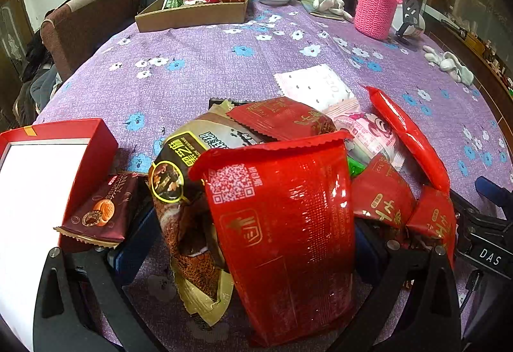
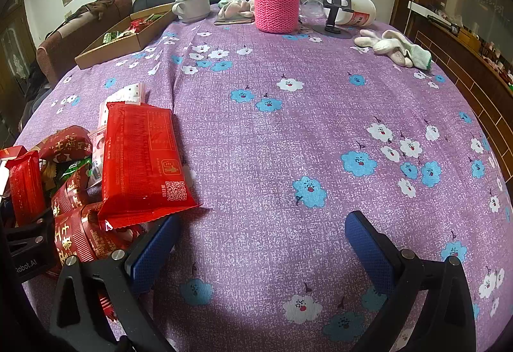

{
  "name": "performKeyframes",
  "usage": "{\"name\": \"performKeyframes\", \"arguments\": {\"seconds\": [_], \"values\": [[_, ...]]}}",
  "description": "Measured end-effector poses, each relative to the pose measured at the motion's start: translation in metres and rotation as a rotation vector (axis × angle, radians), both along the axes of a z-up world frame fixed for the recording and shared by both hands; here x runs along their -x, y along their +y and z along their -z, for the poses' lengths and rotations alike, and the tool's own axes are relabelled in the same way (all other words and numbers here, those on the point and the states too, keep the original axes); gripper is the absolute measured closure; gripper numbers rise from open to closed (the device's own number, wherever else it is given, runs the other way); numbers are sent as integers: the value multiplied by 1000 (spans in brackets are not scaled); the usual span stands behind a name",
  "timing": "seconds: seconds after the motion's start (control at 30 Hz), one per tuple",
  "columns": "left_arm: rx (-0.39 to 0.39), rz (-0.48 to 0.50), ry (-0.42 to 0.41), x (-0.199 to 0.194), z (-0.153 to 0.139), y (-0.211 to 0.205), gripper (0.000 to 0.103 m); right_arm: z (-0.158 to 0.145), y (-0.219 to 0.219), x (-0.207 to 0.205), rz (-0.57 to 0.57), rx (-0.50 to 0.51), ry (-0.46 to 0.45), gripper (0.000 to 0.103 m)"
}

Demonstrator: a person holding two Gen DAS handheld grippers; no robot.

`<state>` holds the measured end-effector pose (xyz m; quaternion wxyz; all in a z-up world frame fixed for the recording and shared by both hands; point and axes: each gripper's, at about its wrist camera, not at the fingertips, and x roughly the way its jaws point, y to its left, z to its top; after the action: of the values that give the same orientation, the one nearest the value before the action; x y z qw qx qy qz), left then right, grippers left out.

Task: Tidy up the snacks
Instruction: 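Grasp a red rectangular packet with the left tool while the right tool grasps a red gold-lettered packet, then carry both packets over the white tray and open both tools to drop them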

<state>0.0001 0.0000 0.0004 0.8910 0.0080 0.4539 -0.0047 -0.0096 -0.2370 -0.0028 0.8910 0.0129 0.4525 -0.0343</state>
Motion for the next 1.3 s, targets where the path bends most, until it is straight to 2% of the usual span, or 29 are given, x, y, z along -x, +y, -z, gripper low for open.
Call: {"name": "performKeyframes", "arguments": {"seconds": [0.27, 0.4, 0.47, 0.53, 0.63, 0.7, 0.77, 0.83, 0.9, 0.97, 1.0, 1.03, 1.1, 1.3], "values": [[-1, -2, 2, 0, 0, 1, 0, 0, 0, 0, 1, 0, 0, 0], [-7, 60, 70, 6, -9, 3, 0, -3, -3, 1, -33, -13, 26, 0], [-35, 121, 19, 28, -29, 5, 0, -8, -12, 9, -28, -57, 29, 0], [-120, 184, -67, 56, -48, -6, 0, -18, -20, 22, -40, -112, -18, 2], [-217, 272, -192, 93, -77, 10, 0, -42, -13, 47, -132, -107, -105, 1], [-282, 269, -220, 104, -83, 26, 0, -53, 3, 56, -221, -116, -129, 1], [-307, 249, -206, 102, -84, 45, 0, -56, 23, 54, -290, -120, -121, 1], [-295, 204, -161, 98, -81, 65, 0, -50, 46, 45, -325, -87, -87, 1], [-245, 177, -118, 95, -78, 78, 0, -36, 66, 33, -346, -41, -36, 5], [-168, 179, -88, 96, -78, 86, 0, -24, 76, 24, -363, -39, 3, 20], [-130, 182, -73, 96, -77, 87, 0, -17, 78, 20, -364, -53, 26, 40], [-108, 177, -63, 95, -76, 85, 0, -12, 77, 16, -364, -77, 49, 47], [-56, 182, -44, 91, -75, 73, 0, -13, 71, 18, -371, -95, 14, 65], [50, 232, 67, 76, -56, 14, 0, -19, 30, 20, -388, -343, -44, 69]]}}
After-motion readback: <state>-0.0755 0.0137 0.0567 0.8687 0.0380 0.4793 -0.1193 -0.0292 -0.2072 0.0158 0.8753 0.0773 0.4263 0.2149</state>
